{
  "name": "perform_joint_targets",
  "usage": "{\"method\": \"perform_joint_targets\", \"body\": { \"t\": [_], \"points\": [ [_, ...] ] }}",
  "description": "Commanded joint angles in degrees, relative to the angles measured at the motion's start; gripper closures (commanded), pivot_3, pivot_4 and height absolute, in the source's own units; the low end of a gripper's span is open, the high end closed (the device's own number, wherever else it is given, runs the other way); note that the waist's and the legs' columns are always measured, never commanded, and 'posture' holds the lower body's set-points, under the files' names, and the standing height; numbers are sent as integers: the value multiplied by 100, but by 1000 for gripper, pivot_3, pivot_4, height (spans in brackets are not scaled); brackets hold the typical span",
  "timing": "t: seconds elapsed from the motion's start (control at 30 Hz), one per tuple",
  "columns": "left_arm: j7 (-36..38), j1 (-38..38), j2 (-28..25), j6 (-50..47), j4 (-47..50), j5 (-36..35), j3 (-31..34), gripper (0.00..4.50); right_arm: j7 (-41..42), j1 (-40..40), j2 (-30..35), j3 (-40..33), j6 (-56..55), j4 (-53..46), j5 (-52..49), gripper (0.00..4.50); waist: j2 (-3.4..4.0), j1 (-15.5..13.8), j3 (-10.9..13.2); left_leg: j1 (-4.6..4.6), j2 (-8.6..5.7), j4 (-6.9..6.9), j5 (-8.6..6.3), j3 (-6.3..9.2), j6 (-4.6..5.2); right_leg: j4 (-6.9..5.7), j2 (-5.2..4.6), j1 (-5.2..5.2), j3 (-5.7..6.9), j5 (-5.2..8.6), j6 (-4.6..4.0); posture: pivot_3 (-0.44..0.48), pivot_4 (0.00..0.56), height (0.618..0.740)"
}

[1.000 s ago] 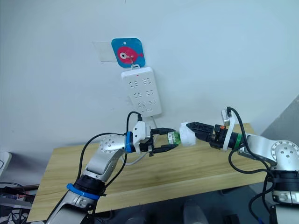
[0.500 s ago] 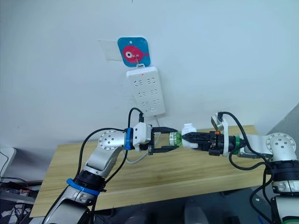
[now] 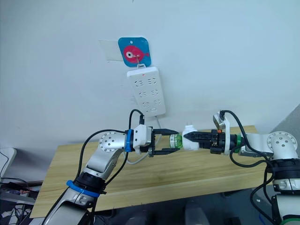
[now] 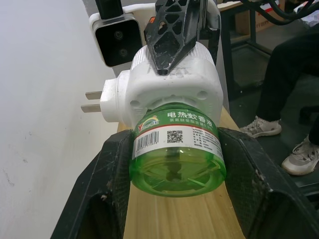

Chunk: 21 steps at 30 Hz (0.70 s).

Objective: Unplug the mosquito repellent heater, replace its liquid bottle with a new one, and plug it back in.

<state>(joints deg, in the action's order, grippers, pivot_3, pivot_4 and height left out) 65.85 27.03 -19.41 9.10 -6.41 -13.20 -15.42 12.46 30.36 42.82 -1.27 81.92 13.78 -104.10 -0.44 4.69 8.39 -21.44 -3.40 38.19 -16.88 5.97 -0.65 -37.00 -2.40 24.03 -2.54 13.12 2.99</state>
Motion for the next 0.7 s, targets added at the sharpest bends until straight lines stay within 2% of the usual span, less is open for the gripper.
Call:
{"method": "perform_joint_targets", "body": {
  "t": [0.03, 0.1, 0.17, 0.3, 0.4, 0.5, 0.57, 0.6, 0.7],
  "points": [
    [-21, 54, 80, -282, 267, -244, 30, 2245, 197, 28, 47, -137, 66, -278, -181, 1526, 0, 0, 0, 0, 0, 0, 0, 0, 0, 0, 0, 0, 0, 0, 0, -113, 162, 740],
    [-93, 56, 93, -942, 449, -551, 104, 2245, 302, 31, 78, -149, 109, -351, -44, 1526, 0, 1, 2, 0, 0, 0, 0, 1, 0, 0, 0, 0, 1, 0, 0, -114, 162, 740],
    [-192, 72, 63, -2187, 730, -1176, 234, 2245, 490, 34, 129, -148, 175, -485, 151, 1526, 2, 3, 6, -1, 0, 1, 0, 1, 0, 0, 0, 0, 1, 0, 0, -114, 162, 740],
    [-325, 389, -334, -6097, 955, -3423, 697, 2245, 1115, 56, 217, -111, 316, -917, 697, 1526, -3, 32, 37, -4, 2, 4, 0, 8, 1, -6, 5, 2, 7, 1, 2, -110, 166, 740],
    [-634, 747, -295, -7717, 191, -4217, 1192, 2245, 1481, 56, 211, -74, 361, -1067, 1049, 1526, -5, 37, 50, -2, 5, 11, -1, 17, 1, -10, 15, 0, 17, 4, 6, -113, 166, 740],
    [-692, 905, -307, -8199, -196, -4254, 1229, 2245, 1664, 75, 161, -69, 363, -1066, 1278, 1526, -14, 32, 55, -3, 4, 13, -1, 15, 1, -7, 15, 1, 16, 3, 4, -115, 166, 740],
    [-685, 962, -285, -8217, -324, -4219, 1225, 1534, 1754, 110, 126, -79, 363, -1039, 1386, 1526, -15, 28, 58, -3, 3, 13, 0, 12, 0, -6, 13, 2, 12, 1, 2, -118, 166, 740],
    [-666, 982, -273, -8218, -356, -4223, 1231, 1367, 1793, 121, 110, -90, 370, -1032, 1435, 1526, -15, 26, 58, -4, 3, 13, 0, 11, 0, -6, 12, 4, 11, 1, 2, -118, 166, 740],
    [-750, 1072, -169, -7886, -341, -4084, 1346, 418, 1705, 121, 13, -207, 369, -953, 1429, 1526, -18, 13, 61, -3, 4, 13, 1, 12, -2, -8, 8, 6, 10, 0, 0, -120, 166, 740]
  ]
}}
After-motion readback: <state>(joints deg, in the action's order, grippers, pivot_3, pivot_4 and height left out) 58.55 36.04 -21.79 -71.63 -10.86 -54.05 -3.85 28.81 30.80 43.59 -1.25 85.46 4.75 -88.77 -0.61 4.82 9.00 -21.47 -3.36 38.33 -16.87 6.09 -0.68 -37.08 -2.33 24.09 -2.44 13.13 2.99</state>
